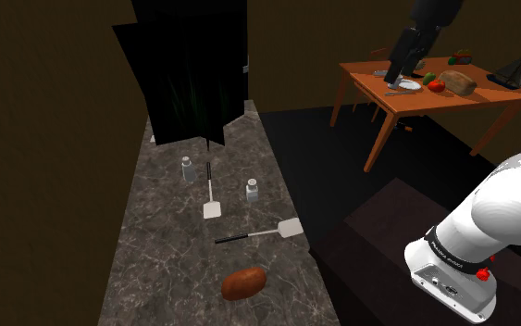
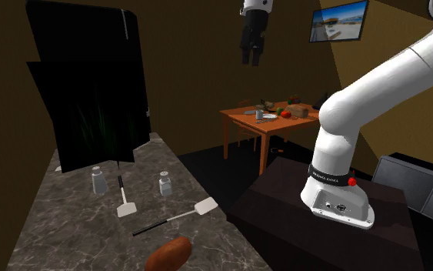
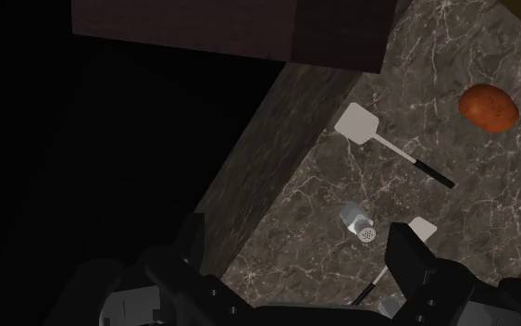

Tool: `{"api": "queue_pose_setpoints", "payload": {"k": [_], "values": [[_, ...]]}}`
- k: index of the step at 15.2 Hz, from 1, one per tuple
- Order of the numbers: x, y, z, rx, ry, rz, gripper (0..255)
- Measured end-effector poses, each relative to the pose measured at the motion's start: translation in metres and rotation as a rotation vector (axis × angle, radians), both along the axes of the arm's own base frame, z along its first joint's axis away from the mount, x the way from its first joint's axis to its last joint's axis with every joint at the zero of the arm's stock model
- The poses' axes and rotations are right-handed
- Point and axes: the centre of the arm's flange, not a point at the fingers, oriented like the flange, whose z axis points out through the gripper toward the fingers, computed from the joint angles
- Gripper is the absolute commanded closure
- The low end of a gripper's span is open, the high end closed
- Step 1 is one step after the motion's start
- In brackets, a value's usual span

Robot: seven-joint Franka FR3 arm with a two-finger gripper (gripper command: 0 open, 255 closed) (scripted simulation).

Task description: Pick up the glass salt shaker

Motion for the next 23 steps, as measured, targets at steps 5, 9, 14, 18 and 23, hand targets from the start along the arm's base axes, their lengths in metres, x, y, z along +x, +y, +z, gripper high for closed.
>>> {"api": "queue_pose_setpoints", "payload": {"k": [5, 9, 14, 18, 23], "values": [[0.02, 0.017, -0.029, 0.003, 0.007, -0.008, 0], [0.043, 0.043, -0.067, 0.007, 0.013, -0.019, 0], [0.074, 0.076, -0.118, 0.012, 0.022, -0.033, 0], [0.098, 0.103, -0.156, 0.016, 0.028, -0.044, 0], [0.132, 0.133, -0.202, 0.021, 0.036, -0.058, 0]]}}
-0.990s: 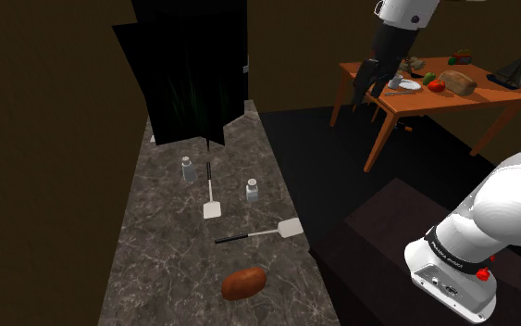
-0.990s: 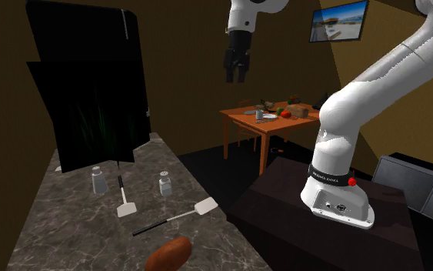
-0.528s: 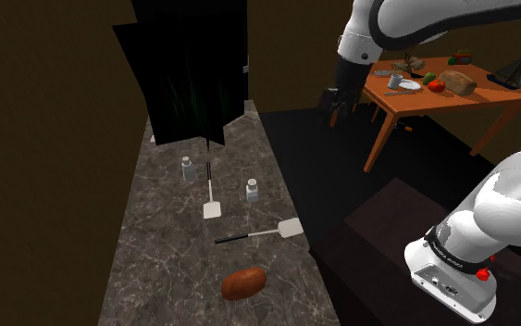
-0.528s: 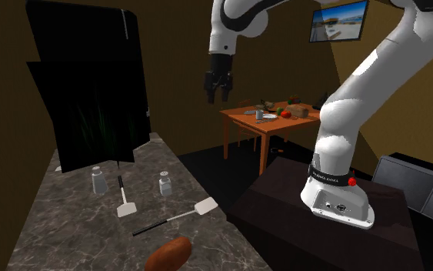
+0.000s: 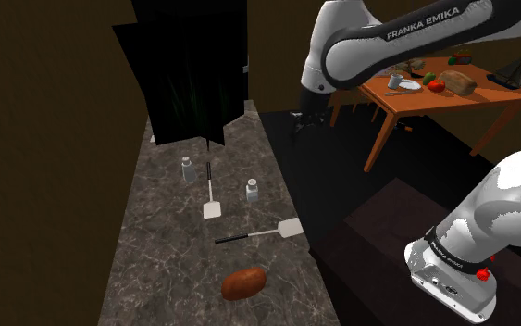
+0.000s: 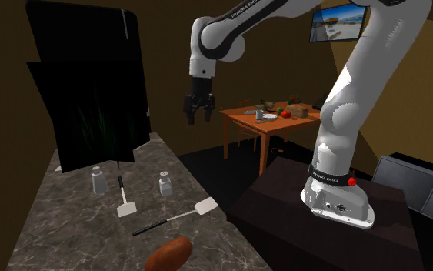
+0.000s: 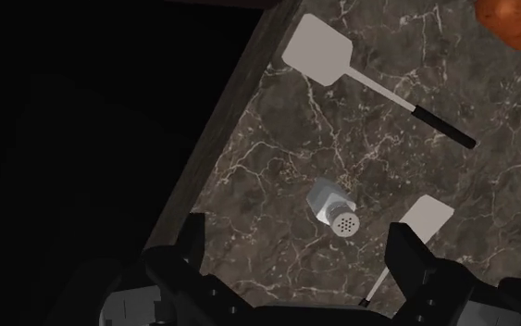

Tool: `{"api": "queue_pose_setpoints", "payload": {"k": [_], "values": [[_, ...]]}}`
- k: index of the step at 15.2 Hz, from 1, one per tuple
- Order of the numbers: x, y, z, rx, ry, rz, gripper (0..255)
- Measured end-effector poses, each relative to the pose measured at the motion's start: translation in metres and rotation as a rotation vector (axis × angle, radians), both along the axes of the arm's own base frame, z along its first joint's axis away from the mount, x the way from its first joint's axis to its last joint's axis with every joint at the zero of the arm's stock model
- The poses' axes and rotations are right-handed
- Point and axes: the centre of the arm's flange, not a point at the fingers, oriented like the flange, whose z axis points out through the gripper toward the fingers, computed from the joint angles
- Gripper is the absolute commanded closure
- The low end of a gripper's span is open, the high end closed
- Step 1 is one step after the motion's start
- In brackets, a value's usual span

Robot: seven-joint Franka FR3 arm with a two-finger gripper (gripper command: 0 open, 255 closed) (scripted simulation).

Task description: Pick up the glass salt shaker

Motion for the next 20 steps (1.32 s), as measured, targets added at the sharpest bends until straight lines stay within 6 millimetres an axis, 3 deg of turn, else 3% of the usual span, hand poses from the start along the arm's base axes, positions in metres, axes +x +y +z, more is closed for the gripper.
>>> {"api": "queue_pose_setpoints", "payload": {"k": [15, 20], "values": [[0.093, 0.095, -0.153, 0.017, 0.025, -0.042, 0], [0.1, 0.106, -0.184, 0.018, 0.028, -0.047, 0]]}}
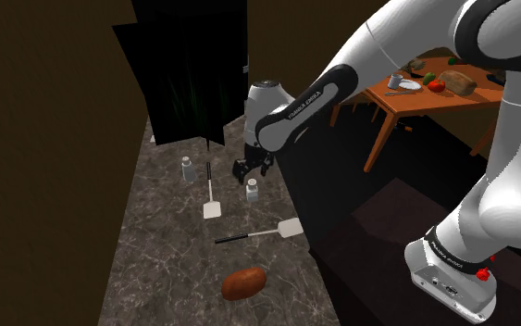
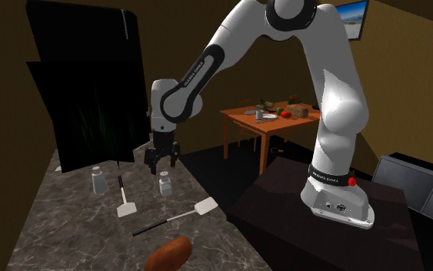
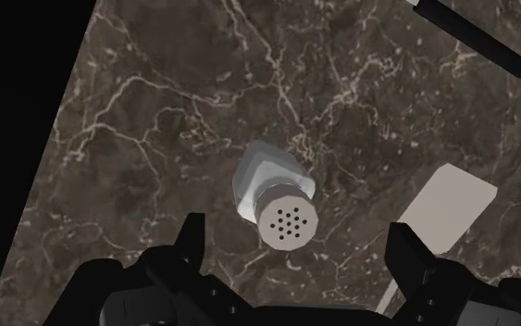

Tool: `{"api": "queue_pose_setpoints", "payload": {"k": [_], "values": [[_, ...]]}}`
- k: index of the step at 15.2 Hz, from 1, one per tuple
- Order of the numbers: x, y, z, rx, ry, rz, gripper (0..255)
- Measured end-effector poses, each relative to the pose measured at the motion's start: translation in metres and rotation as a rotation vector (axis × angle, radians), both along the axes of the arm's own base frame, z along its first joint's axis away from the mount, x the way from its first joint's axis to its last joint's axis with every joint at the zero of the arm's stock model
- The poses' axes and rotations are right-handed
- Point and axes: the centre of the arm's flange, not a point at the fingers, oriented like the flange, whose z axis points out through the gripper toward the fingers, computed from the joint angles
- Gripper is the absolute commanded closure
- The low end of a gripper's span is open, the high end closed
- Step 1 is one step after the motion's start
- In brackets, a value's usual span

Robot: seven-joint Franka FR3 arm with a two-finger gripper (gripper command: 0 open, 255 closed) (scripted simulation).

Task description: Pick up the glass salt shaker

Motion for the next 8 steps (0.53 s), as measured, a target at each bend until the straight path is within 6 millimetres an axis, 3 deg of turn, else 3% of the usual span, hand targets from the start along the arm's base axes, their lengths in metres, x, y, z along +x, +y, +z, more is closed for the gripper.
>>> {"api": "queue_pose_setpoints", "payload": {"k": [4, 5, 8], "values": [[0.001, 0.0, -0.019, 0.0, 0.0, 0.0, 0], [0.002, 0.0, -0.021, 0.0, 0.0, 0.0, 255], [0.002, 0.0, -0.022, 0.0, -0.001, 0.0, 255]]}}
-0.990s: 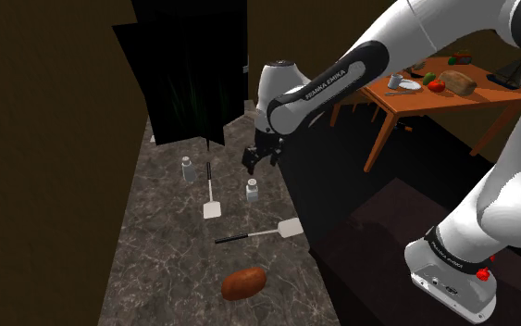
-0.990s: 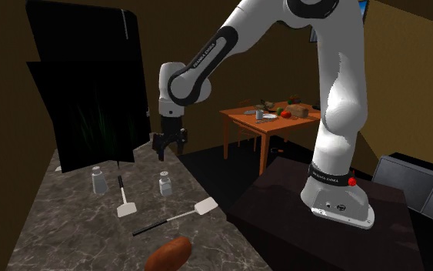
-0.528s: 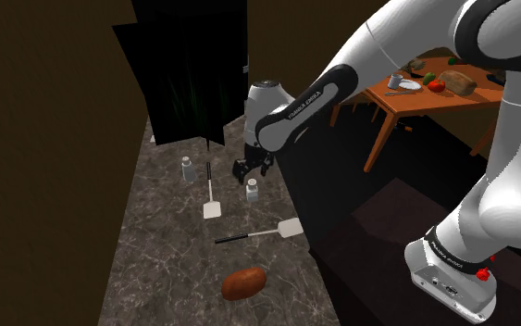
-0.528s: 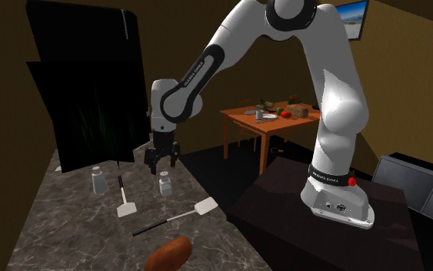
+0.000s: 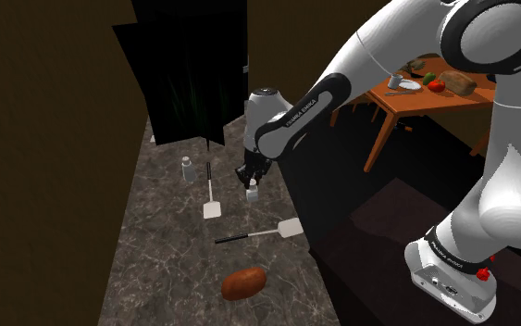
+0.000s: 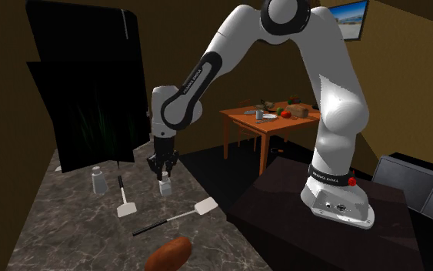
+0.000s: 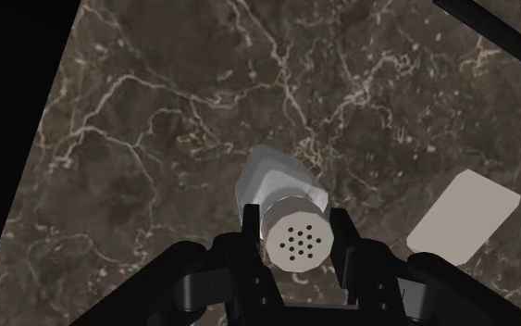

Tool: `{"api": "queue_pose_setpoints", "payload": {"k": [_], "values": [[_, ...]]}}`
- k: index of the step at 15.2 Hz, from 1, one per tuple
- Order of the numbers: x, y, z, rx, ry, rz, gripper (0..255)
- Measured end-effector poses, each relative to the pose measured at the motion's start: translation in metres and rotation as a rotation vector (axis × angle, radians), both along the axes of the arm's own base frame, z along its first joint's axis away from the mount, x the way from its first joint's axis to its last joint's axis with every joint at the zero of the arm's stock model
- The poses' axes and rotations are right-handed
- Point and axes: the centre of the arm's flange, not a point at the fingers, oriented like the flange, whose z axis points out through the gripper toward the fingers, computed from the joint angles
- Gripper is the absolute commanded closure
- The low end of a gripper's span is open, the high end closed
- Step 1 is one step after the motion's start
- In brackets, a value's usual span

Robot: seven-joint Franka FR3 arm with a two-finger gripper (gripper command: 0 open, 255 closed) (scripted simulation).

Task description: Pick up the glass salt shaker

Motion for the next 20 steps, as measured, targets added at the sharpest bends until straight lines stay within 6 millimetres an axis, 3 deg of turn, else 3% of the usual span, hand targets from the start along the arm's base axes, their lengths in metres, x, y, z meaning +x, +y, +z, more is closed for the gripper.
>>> {"api": "queue_pose_setpoints", "payload": {"k": [8, 20], "values": [[0.0, 0.0, 0.002, 0.0, 0.0, 0.0, 255], [0.0, 0.0, 0.062, 0.0, 0.0, 0.0, 255]]}}
